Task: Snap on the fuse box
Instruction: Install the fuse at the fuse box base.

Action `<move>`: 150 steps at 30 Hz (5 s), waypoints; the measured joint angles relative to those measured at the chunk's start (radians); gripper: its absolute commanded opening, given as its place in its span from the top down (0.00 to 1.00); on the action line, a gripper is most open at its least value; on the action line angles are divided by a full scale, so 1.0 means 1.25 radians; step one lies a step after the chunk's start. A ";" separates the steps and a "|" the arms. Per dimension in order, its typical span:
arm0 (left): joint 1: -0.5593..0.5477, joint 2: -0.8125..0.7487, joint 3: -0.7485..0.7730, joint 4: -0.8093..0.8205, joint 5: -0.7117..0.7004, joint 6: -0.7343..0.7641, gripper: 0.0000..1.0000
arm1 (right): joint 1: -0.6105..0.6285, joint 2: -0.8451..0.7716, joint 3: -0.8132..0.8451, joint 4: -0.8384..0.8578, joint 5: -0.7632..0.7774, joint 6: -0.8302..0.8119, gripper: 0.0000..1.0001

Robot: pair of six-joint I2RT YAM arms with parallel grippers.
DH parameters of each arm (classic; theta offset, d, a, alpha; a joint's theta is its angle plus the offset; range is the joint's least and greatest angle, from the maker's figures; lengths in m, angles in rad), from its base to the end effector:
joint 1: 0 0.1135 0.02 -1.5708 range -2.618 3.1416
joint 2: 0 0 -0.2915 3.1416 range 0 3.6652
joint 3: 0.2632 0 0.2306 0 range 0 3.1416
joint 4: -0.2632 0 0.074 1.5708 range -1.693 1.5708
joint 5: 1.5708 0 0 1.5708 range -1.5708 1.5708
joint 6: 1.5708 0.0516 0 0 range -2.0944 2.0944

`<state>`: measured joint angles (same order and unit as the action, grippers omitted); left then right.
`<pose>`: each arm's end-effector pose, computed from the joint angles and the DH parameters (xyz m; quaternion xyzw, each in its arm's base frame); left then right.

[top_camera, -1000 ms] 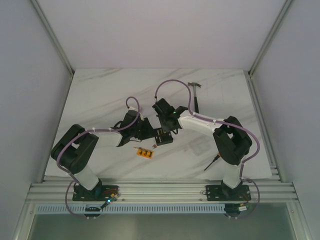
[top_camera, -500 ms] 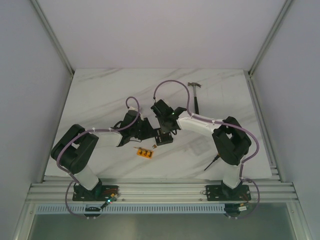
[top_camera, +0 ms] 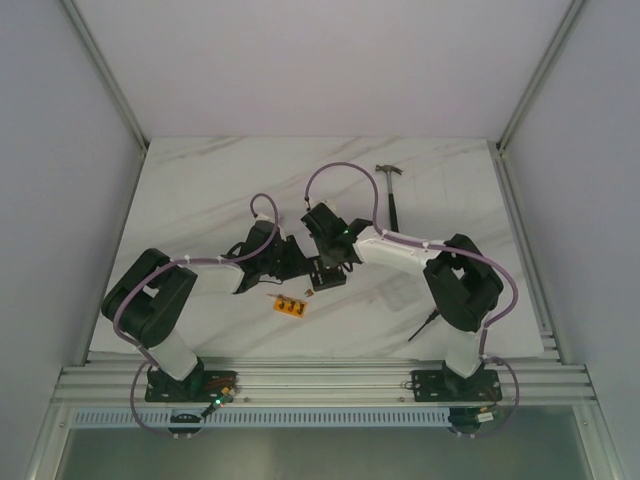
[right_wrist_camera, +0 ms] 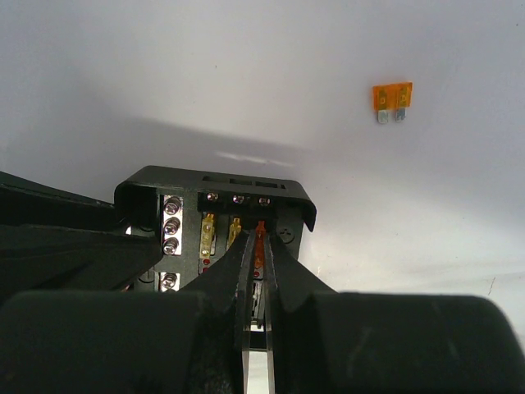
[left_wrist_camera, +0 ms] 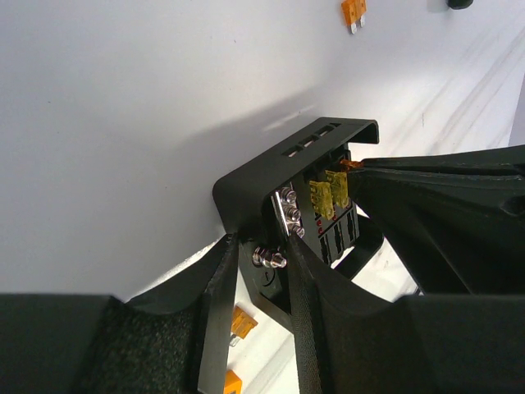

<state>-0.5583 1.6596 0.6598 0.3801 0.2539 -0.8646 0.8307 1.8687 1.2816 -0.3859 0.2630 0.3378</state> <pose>0.2625 -0.1792 0.1770 -0.0772 0.8804 -0.3818 0.2705 0.2755 0.2818 0.2164 -0.1937 0.9282 0.0565 0.3126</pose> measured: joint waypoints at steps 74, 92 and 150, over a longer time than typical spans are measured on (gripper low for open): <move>0.002 0.000 0.000 0.000 -0.006 -0.008 0.66 | -0.030 0.041 0.096 -0.154 -0.089 0.000 1.00; 0.002 0.000 -0.001 -0.001 -0.007 -0.008 0.66 | -0.030 0.075 0.110 -0.174 -0.091 -0.023 1.00; 0.001 0.005 -0.001 -0.009 -0.010 -0.008 0.66 | -0.056 0.072 0.147 -0.186 -0.139 -0.011 1.00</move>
<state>-0.5571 1.6657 0.6590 0.3695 0.2409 -0.8749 0.7609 1.9591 1.4651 -0.6186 0.0895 0.3244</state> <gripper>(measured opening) 0.347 0.048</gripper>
